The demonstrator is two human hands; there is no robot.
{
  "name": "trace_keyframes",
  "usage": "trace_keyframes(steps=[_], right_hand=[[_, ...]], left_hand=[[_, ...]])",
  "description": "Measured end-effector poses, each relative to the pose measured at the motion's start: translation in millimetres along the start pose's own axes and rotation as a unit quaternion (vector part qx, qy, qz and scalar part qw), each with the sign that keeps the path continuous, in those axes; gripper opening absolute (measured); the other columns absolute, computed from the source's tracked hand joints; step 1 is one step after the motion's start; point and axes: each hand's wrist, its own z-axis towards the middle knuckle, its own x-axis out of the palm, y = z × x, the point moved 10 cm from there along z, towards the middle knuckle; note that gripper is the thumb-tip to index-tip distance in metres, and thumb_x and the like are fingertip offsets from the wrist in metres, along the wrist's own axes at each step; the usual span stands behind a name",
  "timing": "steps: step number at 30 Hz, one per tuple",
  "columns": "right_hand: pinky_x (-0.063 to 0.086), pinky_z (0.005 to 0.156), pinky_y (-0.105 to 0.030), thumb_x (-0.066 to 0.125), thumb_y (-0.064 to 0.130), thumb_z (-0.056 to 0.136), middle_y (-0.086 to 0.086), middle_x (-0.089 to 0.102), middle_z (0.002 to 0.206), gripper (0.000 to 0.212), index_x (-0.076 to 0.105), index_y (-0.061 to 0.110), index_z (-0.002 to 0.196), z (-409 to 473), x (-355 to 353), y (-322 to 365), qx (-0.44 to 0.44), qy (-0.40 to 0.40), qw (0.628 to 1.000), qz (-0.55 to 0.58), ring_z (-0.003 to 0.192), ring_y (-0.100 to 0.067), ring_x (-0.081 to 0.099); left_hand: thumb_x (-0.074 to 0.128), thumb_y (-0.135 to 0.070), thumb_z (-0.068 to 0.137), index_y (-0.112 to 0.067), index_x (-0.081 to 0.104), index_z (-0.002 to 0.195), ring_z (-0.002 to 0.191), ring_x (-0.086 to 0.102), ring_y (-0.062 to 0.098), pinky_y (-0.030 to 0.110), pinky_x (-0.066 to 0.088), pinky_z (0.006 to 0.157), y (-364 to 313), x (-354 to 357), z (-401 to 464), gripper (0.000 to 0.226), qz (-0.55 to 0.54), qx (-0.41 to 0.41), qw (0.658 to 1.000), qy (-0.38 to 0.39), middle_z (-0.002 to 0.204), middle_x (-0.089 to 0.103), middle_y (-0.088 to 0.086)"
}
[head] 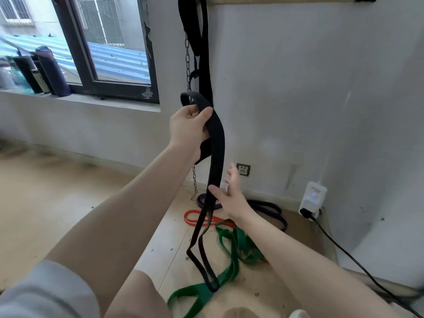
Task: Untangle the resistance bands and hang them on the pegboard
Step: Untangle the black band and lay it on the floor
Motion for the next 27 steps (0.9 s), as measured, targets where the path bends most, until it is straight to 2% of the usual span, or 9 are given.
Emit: trace_keyframes(steps=[2, 5, 10, 14, 16, 18, 20, 22, 27], right_hand=[[0.030, 0.112, -0.040, 0.049, 0.021, 0.096, 0.002, 0.035, 0.144, 0.051, 0.026, 0.025, 0.141, 10, 7, 5, -0.021, 0.030, 0.999, 0.012, 0.132, -0.012, 0.035], [0.043, 0.103, -0.047, 0.045, 0.022, 0.098, 0.002, 0.061, 0.110, 0.019, 0.050, 0.022, 0.116, 15, 14, -7, 0.018, 0.082, 0.996, 0.012, 0.109, -0.017, 0.057], [0.051, 0.091, -0.033, 0.065, 0.025, 0.086, -0.001, 0.062, 0.097, 0.039, 0.044, 0.027, 0.119, 2, 26, -28, 0.031, 0.131, 0.989, -0.064, 0.092, -0.012, 0.062], [0.049, 0.084, -0.034, 0.061, 0.019, 0.088, -0.002, 0.061, 0.093, 0.028, 0.045, 0.022, 0.112, 1, 11, -34, 0.041, 0.059, 0.996, -0.053, 0.081, -0.012, 0.058], [0.051, 0.080, -0.036, 0.057, 0.019, 0.091, -0.003, 0.061, 0.086, 0.020, 0.047, 0.019, 0.108, 1, 0, -30, 0.051, 0.034, 0.998, -0.030, 0.074, -0.013, 0.057], [0.053, 0.079, -0.036, 0.056, 0.022, 0.092, -0.001, 0.061, 0.080, 0.013, 0.051, 0.022, 0.104, 4, -7, -24, 0.056, 0.022, 0.997, -0.041, 0.074, -0.013, 0.060], [0.054, 0.076, -0.033, 0.058, 0.020, 0.091, 0.001, 0.062, 0.080, 0.011, 0.056, 0.021, 0.101, 9, -15, -27, 0.077, -0.019, 0.997, -0.017, 0.076, -0.013, 0.061], [0.053, 0.072, -0.031, 0.062, 0.015, 0.088, -0.001, 0.061, 0.079, 0.010, 0.061, 0.013, 0.098, 12, -18, -40, 0.129, -0.059, 0.989, 0.041, 0.074, -0.016, 0.060], [0.055, 0.073, -0.039, 0.062, 0.008, 0.087, -0.009, 0.057, 0.074, 0.005, 0.060, 0.007, 0.083, 12, -18, -66, 0.229, -0.102, 0.950, 0.186, 0.069, -0.023, 0.058]], left_hand=[[0.060, -0.006, 0.088, -0.008, 0.059, 0.094, 0.073, 0.067, 0.019, 0.029, 0.059, 0.064, 5, -4, -2, 0.007, -0.022, -0.011, 1.000, 0.008, 0.081, 0.065, 0.007], [0.059, -0.004, 0.088, -0.011, 0.057, 0.091, 0.068, 0.065, 0.017, 0.028, 0.059, 0.063, 4, -16, 4, 0.008, -0.043, -0.004, 0.999, -0.004, 0.075, 0.062, 0.005], [0.058, -0.006, 0.089, -0.009, 0.052, 0.099, 0.060, 0.065, 0.014, 0.027, 0.058, 0.060, 25, -44, 12, 0.012, -0.057, -0.036, 0.997, -0.042, 0.076, 0.063, 0.006], [0.057, -0.009, 0.091, -0.006, 0.053, 0.111, 0.068, 0.067, 0.014, 0.030, 0.059, 0.072, 48, -70, 22, 0.021, -0.064, -0.053, 0.993, -0.081, 0.084, 0.064, 0.006], [0.051, -0.019, 0.095, -0.006, 0.053, 0.115, 0.090, 0.067, 0.021, 0.033, 0.055, 0.084, 77, -85, 26, 0.024, -0.046, -0.122, 0.987, -0.093, 0.098, 0.065, 0.009], [0.041, -0.038, 0.097, -0.008, 0.049, 0.124, 0.112, 0.058, 0.029, 0.038, 0.049, 0.092, 130, -93, 6, 0.041, 0.020, -0.273, 0.960, -0.062, 0.112, 0.063, 0.013], [0.032, -0.049, 0.096, -0.004, 0.046, 0.126, 0.112, 0.058, 0.030, 0.039, 0.047, 0.092, 174, -91, -25, 0.056, 0.136, -0.348, 0.927, 0.025, 0.116, 0.063, 0.015], [0.032, -0.043, 0.098, -0.005, 0.053, 0.116, 0.104, 0.062, 0.026, 0.036, 0.048, 0.091, 197, -77, -51, 0.047, 0.177, -0.326, 0.924, 0.099, 0.109, 0.066, 0.014], [0.044, -0.023, 0.097, -0.017, 0.060, 0.101, 0.094, 0.066, 0.014, 0.024, 0.052, 0.083, 210, -53, -72, 0.018, 0.173, -0.180, 0.952, 0.175, 0.102, 0.069, 0.003]])
